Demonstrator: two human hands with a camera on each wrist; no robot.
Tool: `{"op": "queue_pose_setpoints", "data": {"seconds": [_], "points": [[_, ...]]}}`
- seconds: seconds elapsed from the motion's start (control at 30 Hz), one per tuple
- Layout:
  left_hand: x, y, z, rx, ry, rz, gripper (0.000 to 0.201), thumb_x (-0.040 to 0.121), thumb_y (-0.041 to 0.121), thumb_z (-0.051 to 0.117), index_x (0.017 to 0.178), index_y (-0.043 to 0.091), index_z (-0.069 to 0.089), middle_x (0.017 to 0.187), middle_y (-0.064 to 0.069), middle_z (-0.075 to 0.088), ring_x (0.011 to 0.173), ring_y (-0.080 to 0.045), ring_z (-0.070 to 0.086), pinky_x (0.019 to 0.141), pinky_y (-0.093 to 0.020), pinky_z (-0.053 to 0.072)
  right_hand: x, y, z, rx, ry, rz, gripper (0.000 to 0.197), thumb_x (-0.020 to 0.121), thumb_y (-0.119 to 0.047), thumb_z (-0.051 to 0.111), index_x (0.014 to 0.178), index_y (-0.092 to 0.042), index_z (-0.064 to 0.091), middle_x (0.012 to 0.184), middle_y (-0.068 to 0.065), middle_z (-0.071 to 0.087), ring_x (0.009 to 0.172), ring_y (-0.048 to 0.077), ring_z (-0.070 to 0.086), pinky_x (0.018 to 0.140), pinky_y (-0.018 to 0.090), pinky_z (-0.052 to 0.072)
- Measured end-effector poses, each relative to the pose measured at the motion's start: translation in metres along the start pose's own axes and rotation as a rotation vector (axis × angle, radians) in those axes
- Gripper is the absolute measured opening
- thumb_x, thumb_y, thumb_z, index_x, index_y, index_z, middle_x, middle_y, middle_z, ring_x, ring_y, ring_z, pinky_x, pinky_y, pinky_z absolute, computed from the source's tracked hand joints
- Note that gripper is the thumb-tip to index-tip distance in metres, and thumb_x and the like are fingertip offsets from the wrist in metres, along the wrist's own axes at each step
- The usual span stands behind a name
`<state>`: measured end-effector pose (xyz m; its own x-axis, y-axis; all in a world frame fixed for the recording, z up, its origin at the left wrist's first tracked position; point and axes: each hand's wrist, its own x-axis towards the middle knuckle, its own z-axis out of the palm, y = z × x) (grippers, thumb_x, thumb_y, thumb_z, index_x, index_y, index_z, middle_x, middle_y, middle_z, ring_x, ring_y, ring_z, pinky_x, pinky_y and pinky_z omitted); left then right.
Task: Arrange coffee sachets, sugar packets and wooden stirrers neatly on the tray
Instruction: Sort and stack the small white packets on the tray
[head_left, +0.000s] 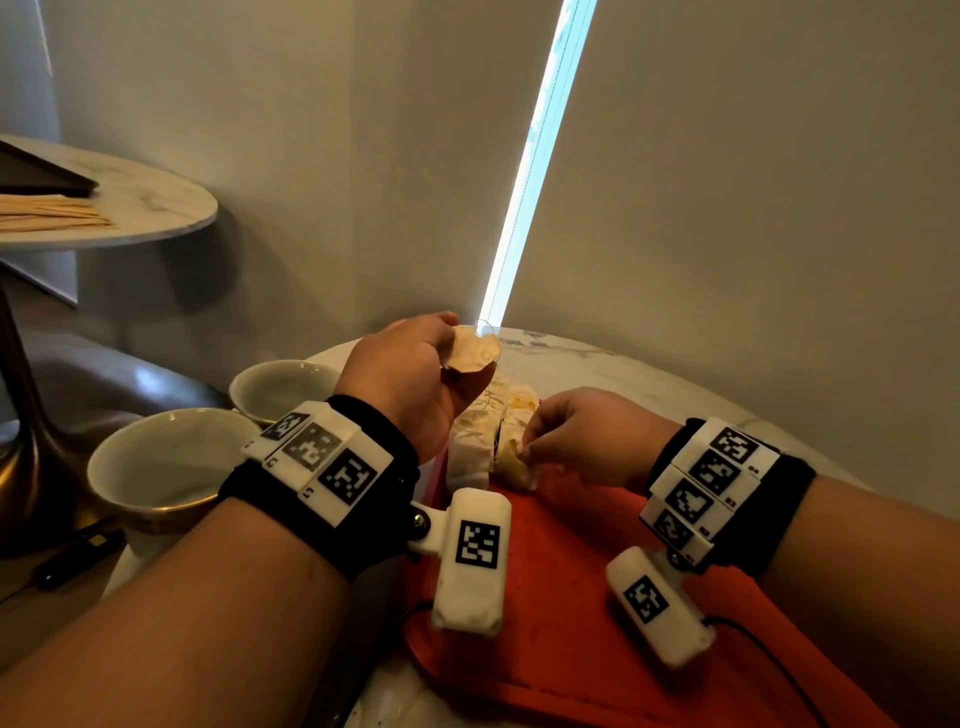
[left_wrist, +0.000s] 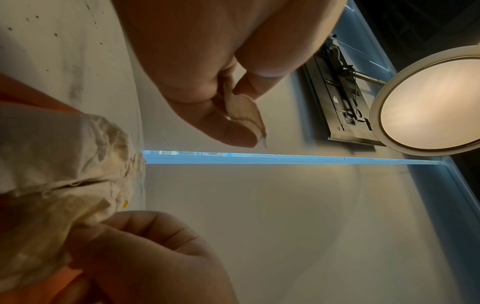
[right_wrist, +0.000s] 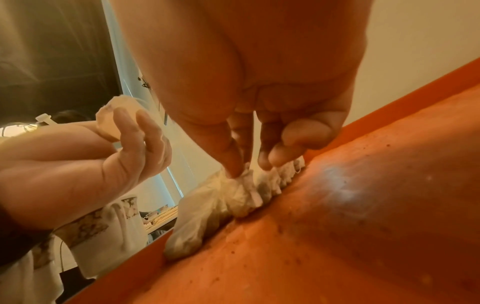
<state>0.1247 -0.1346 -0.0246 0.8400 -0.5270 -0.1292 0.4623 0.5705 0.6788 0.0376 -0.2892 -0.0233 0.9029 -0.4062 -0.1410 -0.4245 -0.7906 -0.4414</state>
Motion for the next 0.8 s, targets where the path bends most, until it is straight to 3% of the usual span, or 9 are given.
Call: {"op": "queue_pose_setpoints", "data": {"seconds": [0.17, 0.27, 0.33, 0.4, 0.47, 0.6, 0.7, 0.8], "points": [[0.000, 0.001, 0.000, -0.016, 0.003, 0.000, 0.015, 0.102, 0.004, 0.046, 0.101, 0.010, 0.060, 0.099, -0.016, 0.062, 0.073, -0.023, 0.065, 0.047, -0.023, 0.053, 0.003, 0.002, -0.001, -0.006, 0.024, -0.001, 0.010, 0.093, -0.016, 0.068, 0.099, -0.017, 0.075, 0.076, -0.002, 0.069, 0.061, 0.008, 0.061, 0.049, 0.017, 0.044], [-0.001, 0.001, 0.001, -0.015, 0.012, -0.001, 0.014, 0.102, 0.004, 0.047, 0.101, 0.009, 0.060, 0.099, -0.016, 0.062, 0.072, -0.023, 0.065, 0.047, -0.024, 0.054, 0.004, 0.003, -0.001, 0.031, 0.056, 0.003, 0.013, 0.094, -0.016, 0.064, 0.100, -0.021, 0.075, 0.080, 0.000, 0.070, 0.064, 0.012, 0.063, 0.053, 0.022, 0.048], [-0.002, 0.001, 0.001, -0.008, 0.015, -0.005, 0.013, 0.102, 0.004, 0.048, 0.102, 0.009, 0.060, 0.101, -0.017, 0.063, 0.075, -0.024, 0.066, 0.048, -0.024, 0.054, 0.001, 0.002, 0.000, 0.084, 0.058, 0.016, 0.012, 0.090, -0.032, 0.070, 0.095, -0.022, 0.074, 0.080, 0.001, 0.070, 0.067, 0.013, 0.063, 0.057, 0.028, 0.049], [-0.003, 0.002, 0.000, -0.008, 0.010, -0.009, 0.013, 0.102, 0.005, 0.048, 0.104, 0.009, 0.060, 0.101, -0.017, 0.063, 0.076, -0.024, 0.066, 0.048, -0.024, 0.055, -0.003, -0.001, 0.000, 0.078, 0.040, 0.006, 0.031, 0.081, -0.053, 0.076, 0.089, -0.023, 0.073, 0.079, -0.001, 0.069, 0.068, 0.012, 0.061, 0.060, 0.030, 0.048], [-0.003, 0.002, -0.001, -0.004, 0.014, -0.011, 0.014, 0.102, 0.005, 0.049, 0.106, 0.009, 0.061, 0.102, -0.016, 0.064, 0.078, -0.025, 0.067, 0.049, -0.024, 0.055, -0.010, -0.007, -0.001, 0.019, 0.005, -0.045, 0.040, 0.072, -0.059, 0.080, 0.090, -0.025, 0.071, 0.084, -0.003, 0.070, 0.075, 0.011, 0.062, 0.066, 0.030, 0.050], [-0.001, 0.004, -0.002, -0.004, 0.024, -0.015, 0.015, 0.101, 0.004, 0.048, 0.104, 0.010, 0.062, 0.097, -0.015, 0.062, 0.075, -0.022, 0.064, 0.049, -0.023, 0.054, -0.019, -0.013, 0.001, -0.225, -0.169, -0.141, 0.033, 0.071, -0.045, 0.086, 0.094, -0.032, 0.067, 0.096, -0.010, 0.068, 0.090, 0.009, 0.063, 0.080, 0.031, 0.057], [0.000, 0.004, -0.003, 0.041, 0.027, -0.040, 0.022, 0.099, 0.002, 0.044, 0.105, 0.012, 0.064, 0.094, -0.013, 0.060, 0.072, -0.019, 0.059, 0.051, -0.023, 0.053, -0.020, -0.009, 0.009, -0.338, -0.225, -0.166, 0.015, 0.080, -0.034, 0.081, 0.088, -0.037, 0.068, 0.095, -0.014, 0.067, 0.089, 0.006, 0.063, 0.078, 0.025, 0.056], [0.000, 0.002, -0.004, 0.117, 0.006, -0.047, 0.025, 0.098, 0.004, 0.043, 0.109, 0.012, 0.064, 0.096, -0.009, 0.062, 0.065, -0.014, 0.052, 0.049, -0.024, 0.045, -0.020, -0.009, 0.006, -0.340, -0.190, -0.165, 0.007, 0.086, -0.035, 0.075, 0.084, -0.035, 0.069, 0.090, -0.012, 0.067, 0.084, 0.006, 0.063, 0.074, 0.023, 0.054]]}}
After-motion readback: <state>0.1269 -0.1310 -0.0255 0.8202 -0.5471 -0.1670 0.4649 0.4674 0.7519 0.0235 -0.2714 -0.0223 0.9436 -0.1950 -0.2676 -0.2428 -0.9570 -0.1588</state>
